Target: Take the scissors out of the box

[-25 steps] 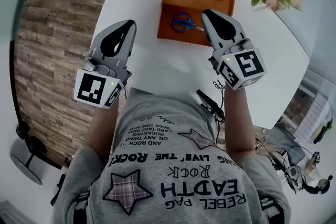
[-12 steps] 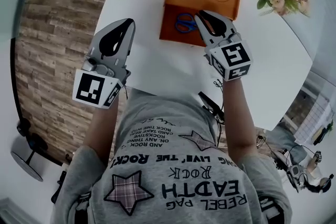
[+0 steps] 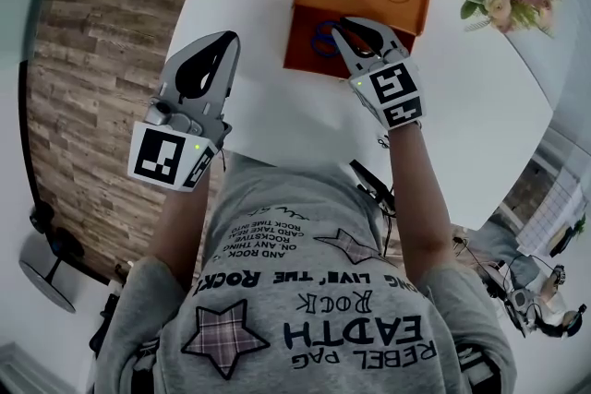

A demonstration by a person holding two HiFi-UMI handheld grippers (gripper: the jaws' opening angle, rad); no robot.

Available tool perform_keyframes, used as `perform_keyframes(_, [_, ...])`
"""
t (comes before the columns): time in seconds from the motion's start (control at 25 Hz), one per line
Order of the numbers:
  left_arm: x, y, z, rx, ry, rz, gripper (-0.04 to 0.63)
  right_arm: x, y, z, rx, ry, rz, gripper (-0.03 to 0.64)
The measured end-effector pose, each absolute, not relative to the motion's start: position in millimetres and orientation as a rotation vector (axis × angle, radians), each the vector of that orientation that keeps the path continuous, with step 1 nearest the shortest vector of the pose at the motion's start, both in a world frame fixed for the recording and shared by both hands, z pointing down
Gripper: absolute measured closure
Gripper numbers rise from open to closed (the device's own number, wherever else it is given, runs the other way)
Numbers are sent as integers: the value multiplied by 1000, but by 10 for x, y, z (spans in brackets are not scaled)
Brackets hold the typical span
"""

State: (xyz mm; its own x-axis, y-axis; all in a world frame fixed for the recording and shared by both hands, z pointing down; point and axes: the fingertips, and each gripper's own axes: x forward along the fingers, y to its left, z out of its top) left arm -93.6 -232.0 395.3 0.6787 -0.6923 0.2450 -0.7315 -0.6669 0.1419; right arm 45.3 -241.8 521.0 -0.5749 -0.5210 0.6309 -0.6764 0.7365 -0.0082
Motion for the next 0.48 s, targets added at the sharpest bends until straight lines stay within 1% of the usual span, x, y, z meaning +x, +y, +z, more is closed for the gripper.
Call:
perform_keyframes(0.2, [-972, -2325, 3957, 2655, -1152, 254, 586, 334, -2363, 5370, 798, -2303, 389, 593])
perform_keyframes(0.24, [-970, -2326, 3960, 2653, -1153, 253, 586, 319, -2351, 5407, 777, -2297, 411, 583])
perform_keyframes(0.32, [-962, -2324, 3970, 2651, -1153, 251, 586, 299, -2320, 5498, 729, -2274, 442, 521])
perform_keyframes(0.36, [-958, -2323, 3975, 2650, -1152, 250, 586, 288, -2307, 5540, 707, -2262, 451, 502])
perform_keyframes(0.48, [-956, -2319, 3982, 2648, -1150, 250, 586, 253, -2273, 5640, 652, -2225, 466, 496])
